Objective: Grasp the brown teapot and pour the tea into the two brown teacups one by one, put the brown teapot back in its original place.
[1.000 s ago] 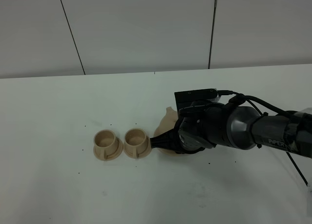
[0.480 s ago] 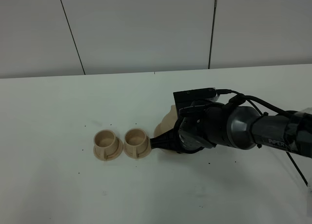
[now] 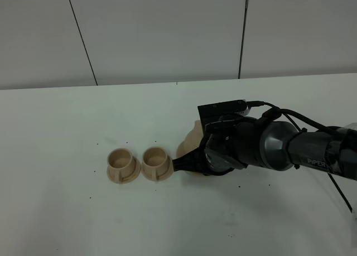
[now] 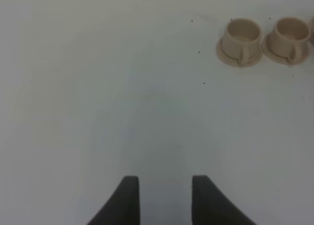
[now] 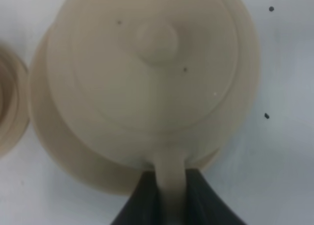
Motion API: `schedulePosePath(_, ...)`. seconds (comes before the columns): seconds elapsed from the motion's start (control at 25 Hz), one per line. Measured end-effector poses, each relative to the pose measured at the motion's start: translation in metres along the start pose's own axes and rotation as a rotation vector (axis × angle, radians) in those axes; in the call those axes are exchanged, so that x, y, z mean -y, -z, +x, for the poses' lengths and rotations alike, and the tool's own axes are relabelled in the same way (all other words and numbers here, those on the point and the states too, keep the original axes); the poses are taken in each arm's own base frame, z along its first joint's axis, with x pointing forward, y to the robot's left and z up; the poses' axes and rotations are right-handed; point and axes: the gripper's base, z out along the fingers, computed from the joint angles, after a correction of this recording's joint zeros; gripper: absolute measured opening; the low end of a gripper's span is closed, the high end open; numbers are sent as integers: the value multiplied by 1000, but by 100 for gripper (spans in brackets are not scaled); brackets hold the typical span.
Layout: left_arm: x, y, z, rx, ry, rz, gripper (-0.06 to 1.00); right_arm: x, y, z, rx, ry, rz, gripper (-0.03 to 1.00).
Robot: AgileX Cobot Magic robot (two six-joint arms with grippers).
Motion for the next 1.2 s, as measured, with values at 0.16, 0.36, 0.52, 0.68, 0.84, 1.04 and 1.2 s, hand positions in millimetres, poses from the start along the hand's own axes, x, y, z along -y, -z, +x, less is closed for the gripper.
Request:
schedulePosePath(0.16,0,0,0,0,0,0,33,0,2,0,4,25,11,9)
schedulePosePath(0.36,0,0,0,0,1,0,33,1,6,-1,-1,39,25,9)
schedulePosePath(0.52,0,0,0,0,1,0,33,-2,6,1,-5,58,27,9)
schedulePosePath(0.68,0,0,0,0,1,0,33,-7,8,4,-4,85,29,9)
schedulePosePath(0.84,0,0,0,0,1,0,33,-10,14,3,4,94,26,9)
schedulePosePath(1.04,0,0,0,0,1,0,33,-10,28,-2,25,118,25,9)
schedulePosePath(1.2,0,0,0,0,1,0,33,-8,35,-4,20,144,34,9)
